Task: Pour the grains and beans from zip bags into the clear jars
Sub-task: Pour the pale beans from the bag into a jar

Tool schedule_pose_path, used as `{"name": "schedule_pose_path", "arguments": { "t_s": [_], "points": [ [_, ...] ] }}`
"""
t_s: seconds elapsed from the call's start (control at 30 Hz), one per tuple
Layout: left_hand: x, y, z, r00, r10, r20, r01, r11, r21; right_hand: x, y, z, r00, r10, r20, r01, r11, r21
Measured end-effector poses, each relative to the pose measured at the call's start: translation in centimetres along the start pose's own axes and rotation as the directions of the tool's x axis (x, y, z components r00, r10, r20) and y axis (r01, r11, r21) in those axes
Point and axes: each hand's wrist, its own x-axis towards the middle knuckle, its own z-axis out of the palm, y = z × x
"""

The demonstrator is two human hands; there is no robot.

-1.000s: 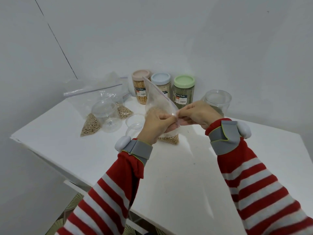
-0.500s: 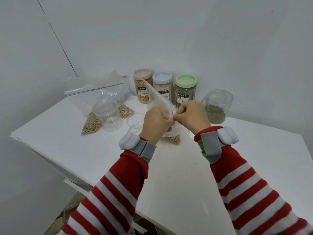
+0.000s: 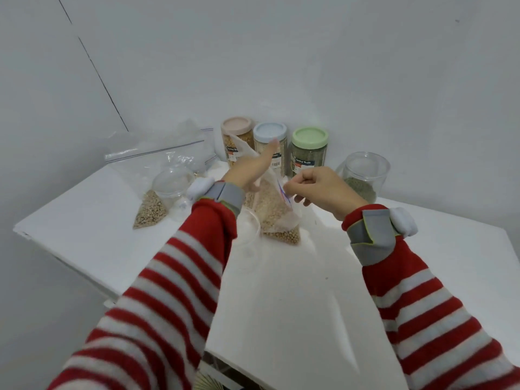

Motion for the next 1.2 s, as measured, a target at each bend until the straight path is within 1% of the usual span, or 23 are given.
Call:
{"name": "schedule_pose_path", "arguments": {
  "t_s": [0.07, 0.17, 0.33, 0.37, 0.4, 0.43, 0.47, 0.5, 0.53, 0.57, 0.6, 0.67, 0.7, 0.73, 0.8, 0.9, 0.97, 1.0, 1.07, 1.1, 1.13, 1.17, 1.2],
  "points": [
    [1.8, 0.8, 0.1, 0.99, -0.115, 0.078, 0.12, 0.991, -0.064, 0.7, 0.5, -0.4, 0.998, 0.044, 0.04, -0.048, 0.992, 0.119],
    [3.0, 1.0, 0.2, 0.973, -0.2, 0.113, 0.208, 0.976, -0.065, 1.2, 2.5, -1.3, 0.989, 0.15, -0.003, -0.145, 0.961, 0.237],
    [2.8, 3.0, -0.5, 0.98, -0.16, 0.119, 0.178, 0.971, -0.16, 1.5, 6.4, -1.9, 0.929, 0.368, -0.05, -0.348, 0.91, 0.226],
    [2.8, 3.4, -0.8, 0.983, -0.147, 0.108, 0.165, 0.969, -0.182, 1.6, 6.8, -2.0, 0.906, 0.423, -0.021, -0.415, 0.897, 0.149],
    [2.5, 4.0, -1.2, 0.987, -0.131, 0.09, 0.146, 0.971, -0.191, 1.5, 7.1, -1.9, 0.876, 0.477, 0.068, -0.477, 0.879, -0.023],
    [2.2, 4.6, -1.4, 0.991, -0.107, 0.081, 0.122, 0.971, -0.206, 1.1, 7.1, -1.7, 0.821, 0.533, 0.201, -0.484, 0.839, -0.248],
    [1.7, 5.3, -1.7, 0.993, -0.083, 0.08, 0.099, 0.97, -0.223, 0.6, 7.0, -1.0, 0.742, 0.577, 0.342, -0.414, 0.795, -0.444],
    [1.4, 5.9, -2.0, 0.995, -0.052, 0.09, 0.072, 0.968, -0.24, 0.0, 6.8, 0.0, 0.654, 0.595, 0.467, -0.301, 0.771, -0.562],
    [1.0, 6.5, -2.2, 0.994, -0.027, 0.103, 0.052, 0.966, -0.255, -0.6, 6.8, 1.3, 0.616, 0.576, 0.538, -0.181, 0.768, -0.614],
    [0.7, 7.1, -2.4, 0.993, -0.005, 0.121, 0.037, 0.963, -0.268, -0.9, 7.0, 3.0, 0.641, 0.512, 0.572, -0.082, 0.786, -0.612],
    [0.2, 7.5, -2.6, 0.992, 0.014, 0.125, 0.021, 0.962, -0.273, -1.3, 7.0, 4.9, 0.71, 0.411, 0.572, -0.027, 0.828, -0.56],
    [-0.3, 8.3, -2.7, 0.99, 0.047, 0.134, -0.007, 0.959, -0.285, -1.8, 7.0, 8.5, 0.87, 0.169, 0.464, -0.021, 0.952, -0.307],
    [-0.5, 8.6, -2.8, 0.989, 0.067, 0.13, -0.028, 0.959, -0.283, -1.7, 7.3, 10.1, 0.922, 0.072, 0.38, -0.007, 0.986, -0.168],
    [-0.5, 8.9, -2.8, 0.988, 0.09, 0.124, -0.052, 0.957, -0.285, -1.3, 7.8, 11.4, 0.952, 0.006, 0.305, 0.016, 0.998, -0.068],
    [-0.3, 9.4, -3.0, 0.985, 0.132, 0.114, -0.093, 0.95, -0.297, -0.6, 8.5, 13.1, 0.975, -0.067, 0.211, 0.067, 0.998, 0.004],
    [0.0, 10.1, -3.6, 0.979, 0.178, 0.101, -0.136, 0.934, -0.331, 0.7, 8.7, 13.3, 0.991, -0.103, 0.082, 0.097, 0.993, 0.074],
    [0.2, 10.6, -3.8, 0.974, 0.209, 0.092, -0.17, 0.934, -0.315, 1.9, 8.7, 12.5, 0.995, -0.097, 0.04, 0.092, 0.991, 0.097],
    [0.3, 10.9, -3.9, 0.971, 0.223, 0.086, -0.188, 0.934, -0.304, 2.4, 8.8, 12.0, 0.996, -0.076, 0.056, 0.072, 0.995, 0.062],
    [0.4, 11.4, -4.1, 0.96, 0.262, 0.095, -0.231, 0.939, -0.254, 2.7, 9.6, 10.6, 0.997, 0.023, 0.076, -0.012, 0.991, -0.133],
    [0.5, 11.5, -4.3, 0.953, 0.281, 0.109, -0.253, 0.942, -0.223, 2.7, 10.1, 9.6, 0.998, 0.067, 0.0, -0.066, 0.981, -0.181],
    [0.7, 11.7, -4.4, 0.946, 0.302, 0.12, -0.275, 0.94, -0.202, 2.6, 10.6, 8.3, 0.984, 0.093, -0.152, -0.119, 0.979, -0.167],
    [0.7, 11.8, -4.4, 0.938, 0.321, 0.13, -0.292, 0.934, -0.204, 2.5, 10.9, 7.0, 0.932, 0.123, -0.341, -0.168, 0.98, -0.106],
    [0.7, 11.9, -4.4, 0.93, 0.342, 0.137, -0.307, 0.924, -0.227, 2.3, 11.0, 5.6, 0.837, 0.191, -0.514, -0.211, 0.977, 0.018]
  ]
}}
